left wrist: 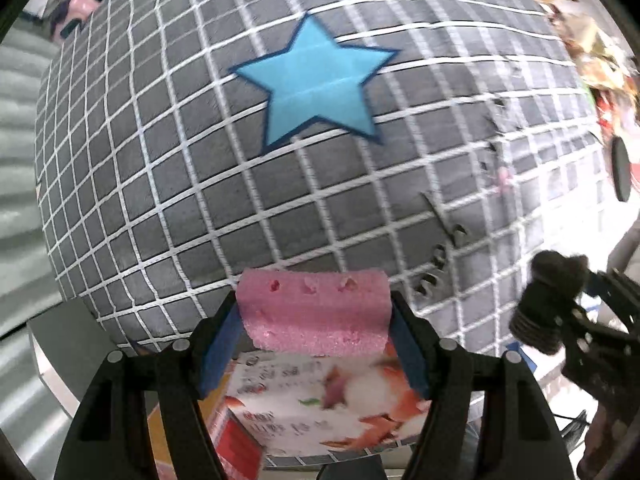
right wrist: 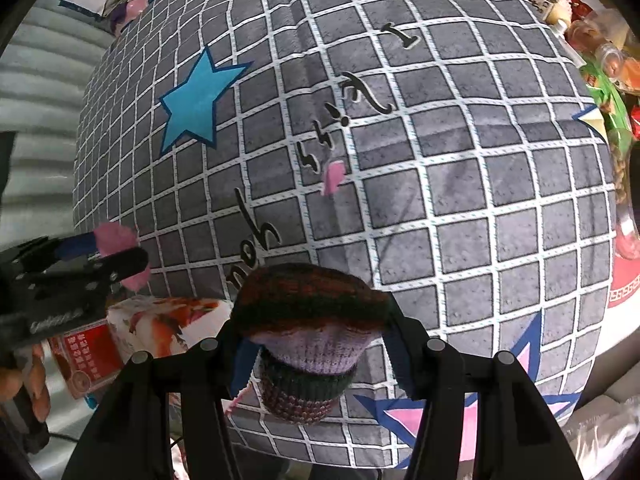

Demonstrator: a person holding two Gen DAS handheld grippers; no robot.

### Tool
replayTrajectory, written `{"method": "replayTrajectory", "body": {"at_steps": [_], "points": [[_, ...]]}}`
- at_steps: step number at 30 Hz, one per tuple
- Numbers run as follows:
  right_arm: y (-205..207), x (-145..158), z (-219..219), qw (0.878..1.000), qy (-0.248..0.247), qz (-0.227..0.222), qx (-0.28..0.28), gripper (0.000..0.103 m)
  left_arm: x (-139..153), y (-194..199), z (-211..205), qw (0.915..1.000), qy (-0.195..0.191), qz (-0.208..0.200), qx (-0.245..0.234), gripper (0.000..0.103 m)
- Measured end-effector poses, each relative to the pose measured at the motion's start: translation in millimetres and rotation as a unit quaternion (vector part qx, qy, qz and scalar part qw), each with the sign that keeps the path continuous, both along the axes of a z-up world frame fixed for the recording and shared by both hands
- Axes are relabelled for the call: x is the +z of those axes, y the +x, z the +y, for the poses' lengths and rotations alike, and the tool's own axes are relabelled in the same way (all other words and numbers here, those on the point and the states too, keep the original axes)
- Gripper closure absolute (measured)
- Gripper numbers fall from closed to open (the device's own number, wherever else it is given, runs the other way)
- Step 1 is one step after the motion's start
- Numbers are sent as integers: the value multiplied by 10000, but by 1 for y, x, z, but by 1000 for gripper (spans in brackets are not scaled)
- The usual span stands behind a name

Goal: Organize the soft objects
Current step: 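Lift the pink sponge and striped knit cap and carry them toward the box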

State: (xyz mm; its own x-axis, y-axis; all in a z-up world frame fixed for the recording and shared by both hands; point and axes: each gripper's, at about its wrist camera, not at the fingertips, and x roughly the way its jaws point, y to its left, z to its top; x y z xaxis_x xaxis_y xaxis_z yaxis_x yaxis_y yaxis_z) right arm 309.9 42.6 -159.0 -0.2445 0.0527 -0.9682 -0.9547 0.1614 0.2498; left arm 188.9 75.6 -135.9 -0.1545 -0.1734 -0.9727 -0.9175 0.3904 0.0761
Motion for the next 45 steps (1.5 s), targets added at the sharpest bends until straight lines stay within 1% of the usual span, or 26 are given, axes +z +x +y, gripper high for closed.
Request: {"method": "replayTrajectory", "body": {"at_steps": [4,6,7,10,11,13,14,16,18,19,24,31,37,45], "points": [[4,3,-12,9999,-2,-104,6,46,27,24,-9,9995,186,-219,-87,29],[4,6,-17,9999,5,-141,0,46,43,21,-23,9990,328,-272,-95,29],[4,8,-20,9999,20,-165,-1,46,48,25,-30,9987,407,-306,-83,29],[4,16,-27,9995,98,-282,24,46,72,19,-38,9966,685,-453,-43,29],[3,19,-29,9994,125,-308,35,46,79,5,-41,9960,737,-494,-53,29],[0,24,-32,9991,172,-374,94,46,91,0,-48,9950,827,-551,-92,29],[-1,27,-34,9988,209,-412,134,46,103,-14,-50,9943,882,-577,-139,29],[-5,34,-38,9979,303,-527,209,46,102,-36,-57,9929,982,-618,-256,29],[-11,42,-43,9967,409,-641,284,46,98,-77,-62,9918,1017,-694,-336,29],[-14,47,-46,9960,469,-693,327,46,97,-84,-68,9914,1025,-726,-362,29],[-33,66,-57,9911,675,-991,570,46,106,-91,-96,9888,1067,-847,-616,29],[-58,85,-80,9855,820,-1283,743,46,114,-104,-130,9863,882,-1080,-877,29],[-81,98,-94,9782,945,-1560,991,46,121,-120,-148,9855,843,-1182,-874,29],[-104,108,-110,9746,997,-1661,1128,46,127,-138,-165,9839,875,-1290,-876,29]]}}
